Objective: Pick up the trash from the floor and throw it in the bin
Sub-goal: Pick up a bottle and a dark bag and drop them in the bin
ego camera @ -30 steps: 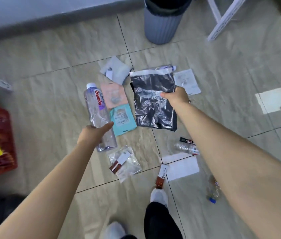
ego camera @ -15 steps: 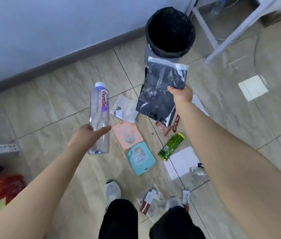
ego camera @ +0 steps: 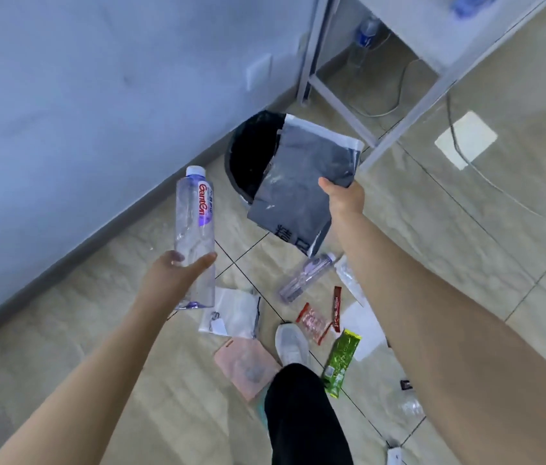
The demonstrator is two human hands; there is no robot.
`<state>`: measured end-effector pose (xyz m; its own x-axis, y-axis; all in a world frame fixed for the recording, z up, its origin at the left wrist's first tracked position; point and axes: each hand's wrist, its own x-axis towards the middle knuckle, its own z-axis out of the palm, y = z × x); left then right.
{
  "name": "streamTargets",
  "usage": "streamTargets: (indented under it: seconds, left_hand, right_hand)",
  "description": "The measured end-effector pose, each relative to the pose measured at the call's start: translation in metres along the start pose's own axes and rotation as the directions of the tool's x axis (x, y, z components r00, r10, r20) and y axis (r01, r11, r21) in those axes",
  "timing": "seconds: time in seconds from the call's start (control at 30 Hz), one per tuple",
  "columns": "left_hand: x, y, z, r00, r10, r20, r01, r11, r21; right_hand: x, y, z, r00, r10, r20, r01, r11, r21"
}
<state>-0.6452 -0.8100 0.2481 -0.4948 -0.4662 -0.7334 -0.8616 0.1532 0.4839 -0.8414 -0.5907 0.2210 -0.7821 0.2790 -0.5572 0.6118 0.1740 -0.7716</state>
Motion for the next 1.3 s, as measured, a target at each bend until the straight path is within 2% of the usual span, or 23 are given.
streamTargets:
  seconds: [0.2, 0.37, 0.57, 0.73, 0.87, 0.97, 1.07, 1.17, 1.3]
  left_hand:
    - [0.071, 0.099, 0.016, 0.999, 0.005, 0.035, -0.008, 0.997, 0.072]
    - [0.128, 0.147, 0.042, 0.993, -0.001, 0.119, -0.022, 0.982, 0.187]
    - [0.198, 0.164, 0.068, 0.974, -0.082, 0.212, 0.014, 0.952, 0.305]
    - [0.215, 0.151, 0.07, 0.969, -0.112, 0.22, 0.013, 0.911, 0.411]
    - [0.217, 0.154, 0.072, 0.979, -0.048, 0.199, -0.015, 0.952, 0.306]
    - [0.215, 0.161, 0.074, 0.986, -0.017, 0.166, -0.013, 0.984, 0.176]
    - [0.211, 0.17, 0.072, 0.981, 0.014, 0.193, -0.04, 0.99, 0.132]
    - [0.204, 0.18, 0.065, 0.973, 0.06, 0.223, -0.099, 0.981, 0.166]
    - [0.189, 0.189, 0.048, 0.961, 0.085, 0.265, -0.172, 0.93, 0.325]
  right_hand:
    - [0.084, -0.056, 0.032, 0.999, -0.015, -0.037, 0.012, 0.996, -0.084]
    - [0.134, -0.057, 0.055, 0.999, -0.038, 0.011, 0.04, 0.976, -0.214]
    - [0.181, -0.038, 0.077, 0.986, -0.146, -0.078, 0.117, 0.947, -0.298]
    - [0.207, -0.03, 0.096, 0.969, -0.245, -0.013, 0.218, 0.883, -0.416]
    - [0.21, -0.031, 0.105, 0.977, -0.172, 0.128, 0.214, 0.844, -0.492]
    - [0.208, -0.032, 0.101, 0.972, -0.156, 0.178, 0.225, 0.84, -0.493]
    - [0.204, -0.035, 0.093, 0.965, -0.115, 0.234, 0.228, 0.809, -0.542]
    - [0.193, -0.04, 0.087, 0.953, -0.076, 0.295, 0.241, 0.779, -0.579]
    - [0.164, -0.055, 0.081, 0.949, -0.003, 0.316, 0.185, 0.816, -0.547]
